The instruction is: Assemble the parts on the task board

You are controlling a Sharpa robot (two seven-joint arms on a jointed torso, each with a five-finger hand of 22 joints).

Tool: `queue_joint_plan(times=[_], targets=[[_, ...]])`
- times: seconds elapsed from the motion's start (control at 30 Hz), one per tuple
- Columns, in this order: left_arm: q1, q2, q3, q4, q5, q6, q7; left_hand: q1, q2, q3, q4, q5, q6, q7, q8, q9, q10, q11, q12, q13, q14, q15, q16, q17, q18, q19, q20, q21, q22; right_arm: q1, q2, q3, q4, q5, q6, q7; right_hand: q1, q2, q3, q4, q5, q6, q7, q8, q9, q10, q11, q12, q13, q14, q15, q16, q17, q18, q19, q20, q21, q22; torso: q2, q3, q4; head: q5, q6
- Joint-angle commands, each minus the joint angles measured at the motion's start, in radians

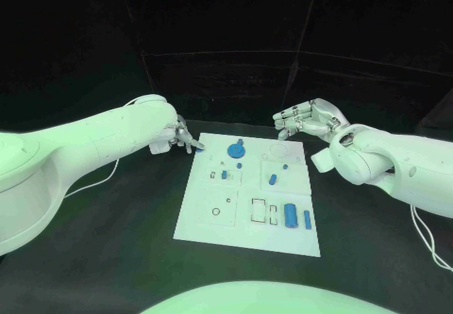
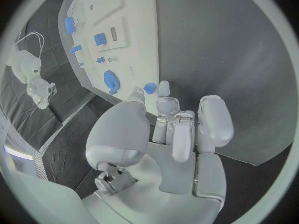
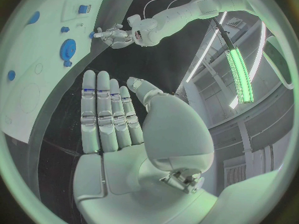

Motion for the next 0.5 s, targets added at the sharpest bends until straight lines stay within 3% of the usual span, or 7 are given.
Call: queue_joint_plan(times=[0.03, 0.5], targets=[[-0.001, 0.008, 0.001, -0.011, 0.004, 0.019, -0.009, 0.015, -0.001, -0.010, -0.001, 0.000, -0.008, 0.000, 0.008, 0.003, 0.004, -0.001, 0.006, 0.001, 0.106, -0.005, 0.006, 0.263, -0.015, 0.005, -0.002, 0.005, 0.002, 0.002, 0.002, 0.001, 0.001, -0.001, 0.001, 0.007, -0.007, 0.006, 0.002, 0.004, 0.005, -0.005, 0.003, -0.006, 0.000, 0.000, 0.005, -0.003, -0.002, 0.006, 0.003, -0.007, -0.001, 0.012, 0.009, 0.000, -0.006, -0.002, 0.000, -0.0003, 0.0003, 0.000, -0.001], [-0.005, 0.033, 0.002, -0.042, 0.004, -0.013, 0.011, 0.041, 0.017, -0.018, -0.002, 0.001, -0.023, 0.003, 0.017, 0.013, -0.002, 0.001, 0.006, 0.002, 0.106, -0.004, 0.006, 0.263, -0.013, 0.001, -0.001, 0.000, -0.002, 0.002, 0.005, 0.001, 0.000, -0.001, 0.003, 0.007, -0.007, 0.007, 0.004, 0.004, 0.006, -0.005, 0.002, -0.006, 0.000, 0.000, 0.005, -0.003, -0.002, 0.006, 0.003, -0.007, -0.001, 0.012, 0.010, 0.000, -0.007, -0.002, 0.001, 0.0004, -0.0001, -0.002, 0.001]])
